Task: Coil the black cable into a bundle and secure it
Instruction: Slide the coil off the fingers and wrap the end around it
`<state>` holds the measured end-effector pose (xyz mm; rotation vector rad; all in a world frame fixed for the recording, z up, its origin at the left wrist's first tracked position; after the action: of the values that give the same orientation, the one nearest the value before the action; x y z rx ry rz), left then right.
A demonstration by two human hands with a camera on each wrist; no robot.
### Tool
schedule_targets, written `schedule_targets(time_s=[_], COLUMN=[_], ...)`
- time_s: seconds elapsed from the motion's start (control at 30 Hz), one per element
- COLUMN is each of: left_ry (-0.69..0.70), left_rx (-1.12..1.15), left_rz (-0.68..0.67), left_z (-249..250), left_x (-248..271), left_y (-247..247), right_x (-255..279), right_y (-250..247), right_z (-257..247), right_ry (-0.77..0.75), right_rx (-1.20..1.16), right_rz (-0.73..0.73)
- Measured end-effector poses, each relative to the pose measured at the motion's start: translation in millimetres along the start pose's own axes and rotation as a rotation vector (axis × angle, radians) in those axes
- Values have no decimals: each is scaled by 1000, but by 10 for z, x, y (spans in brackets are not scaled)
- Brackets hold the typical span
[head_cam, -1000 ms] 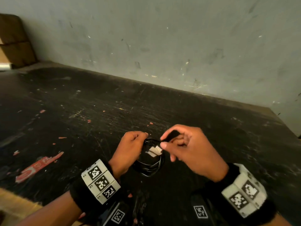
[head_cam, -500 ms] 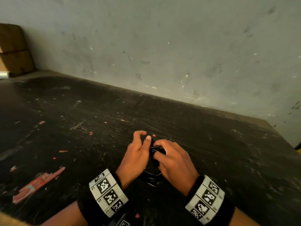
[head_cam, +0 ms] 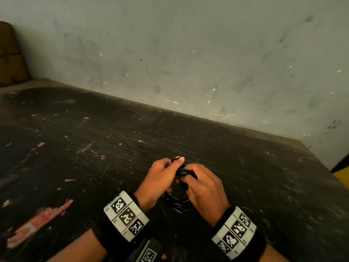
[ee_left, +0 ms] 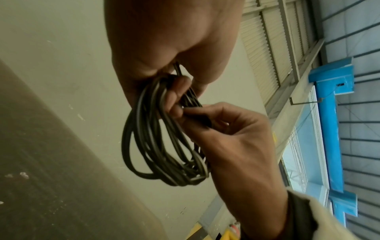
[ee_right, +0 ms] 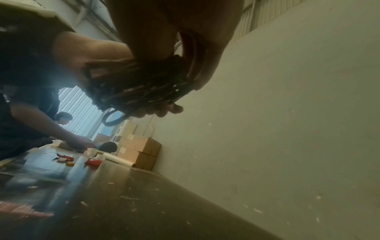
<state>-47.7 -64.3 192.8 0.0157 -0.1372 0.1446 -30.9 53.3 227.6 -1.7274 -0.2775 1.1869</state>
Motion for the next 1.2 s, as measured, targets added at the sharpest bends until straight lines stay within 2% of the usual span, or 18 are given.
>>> schedule_targets(time_s=[0.17, 0.43, 0.53, 0.77, 0.9, 1.0, 1.2], left_ry=[4, -136, -141, -118, -45, 27, 137], left_rx=[177, 317, 341, 399, 326, 252, 143], left_rz=[-239, -355, -393, -272, -179, -133, -100], left_z=[90, 34, 12, -45, -42, -41, 15], left_x=[86, 50, 30, -23, -2, 34, 90], left_y=[38, 87, 113, 102, 133, 158, 176], right_x=[10, 24, 32, 58, 62, 50, 38], right_y=[-101, -139, -166, -178, -238, -274, -282], right_z=[107, 119, 119, 210, 210, 257, 403], right_ry=[30, -31, -65, -75, -88, -41, 241], right_rx=[-14, 15, 37, 99, 43, -118, -589], right_rz=[36, 9, -7, -84, -77, -92, -31])
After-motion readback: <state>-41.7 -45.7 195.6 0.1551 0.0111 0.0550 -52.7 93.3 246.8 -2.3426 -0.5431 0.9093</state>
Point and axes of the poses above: each hand's wrist, its own x-axis away from the middle knuckle, its own y-axis out of the palm, z = x × y, the point moved 6 cm from there along -x, towards the middle knuckle, and after that the axes turned 2 degrees about -y, right-handed, at the moved point
